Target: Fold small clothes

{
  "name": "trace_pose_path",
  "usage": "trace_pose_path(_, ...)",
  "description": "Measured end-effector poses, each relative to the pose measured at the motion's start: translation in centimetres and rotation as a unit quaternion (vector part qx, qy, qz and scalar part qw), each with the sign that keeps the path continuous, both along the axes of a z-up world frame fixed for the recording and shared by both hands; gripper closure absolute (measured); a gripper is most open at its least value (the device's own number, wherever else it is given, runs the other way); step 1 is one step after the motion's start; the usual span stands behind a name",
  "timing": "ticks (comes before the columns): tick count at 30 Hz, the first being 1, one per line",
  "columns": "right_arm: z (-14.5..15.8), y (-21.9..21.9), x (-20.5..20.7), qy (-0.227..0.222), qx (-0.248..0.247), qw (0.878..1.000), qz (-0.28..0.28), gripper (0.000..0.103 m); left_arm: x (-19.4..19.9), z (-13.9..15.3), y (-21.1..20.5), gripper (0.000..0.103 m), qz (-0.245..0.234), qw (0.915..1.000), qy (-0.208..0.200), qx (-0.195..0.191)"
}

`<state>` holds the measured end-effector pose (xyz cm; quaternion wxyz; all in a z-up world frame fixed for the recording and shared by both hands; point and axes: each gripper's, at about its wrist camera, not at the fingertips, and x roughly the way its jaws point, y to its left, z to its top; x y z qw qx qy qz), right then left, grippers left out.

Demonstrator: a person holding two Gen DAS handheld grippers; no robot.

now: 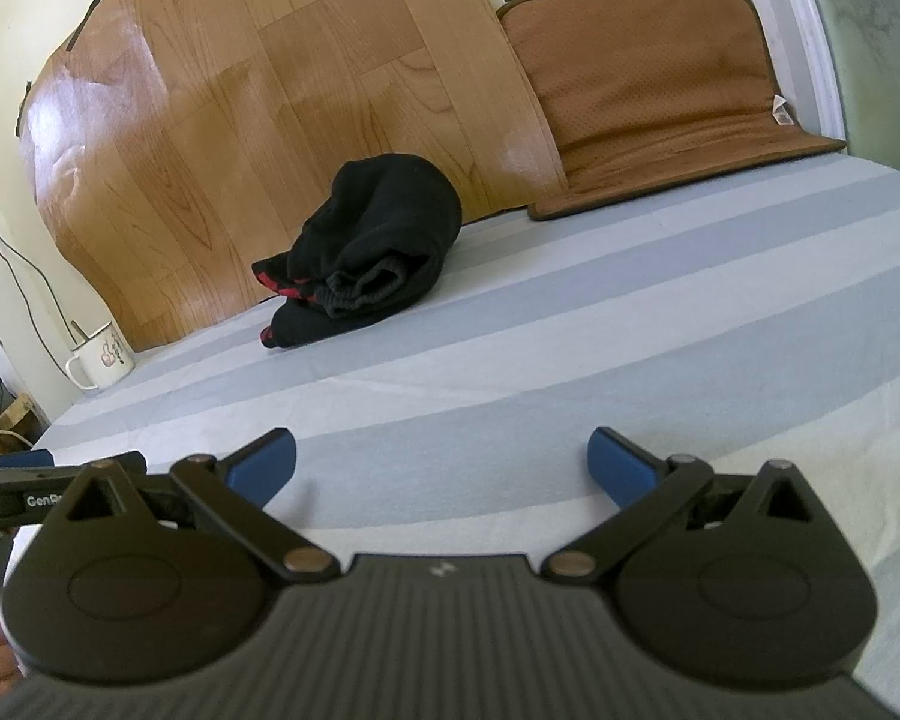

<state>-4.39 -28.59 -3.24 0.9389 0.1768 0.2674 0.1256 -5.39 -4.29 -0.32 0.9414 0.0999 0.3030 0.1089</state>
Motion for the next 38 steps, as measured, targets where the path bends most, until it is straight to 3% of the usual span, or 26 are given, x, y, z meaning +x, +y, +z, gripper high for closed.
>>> trace_pose_path(31, -0.11, -0.47, 0.16, -0.001, 0.009, 1.000, 0.002, 0.000, -0.28, 0.10, -0.22, 0.000, -0.007, 1.0000, 0.005, -0.005)
trace_pose_path(38, -0.12, -0.50, 0.17, -0.001, 0.009, 1.000, 0.002, 0.000, -0.78, 0.05, -0.64, 0.000, -0.038, 0.9992, 0.002, -0.013)
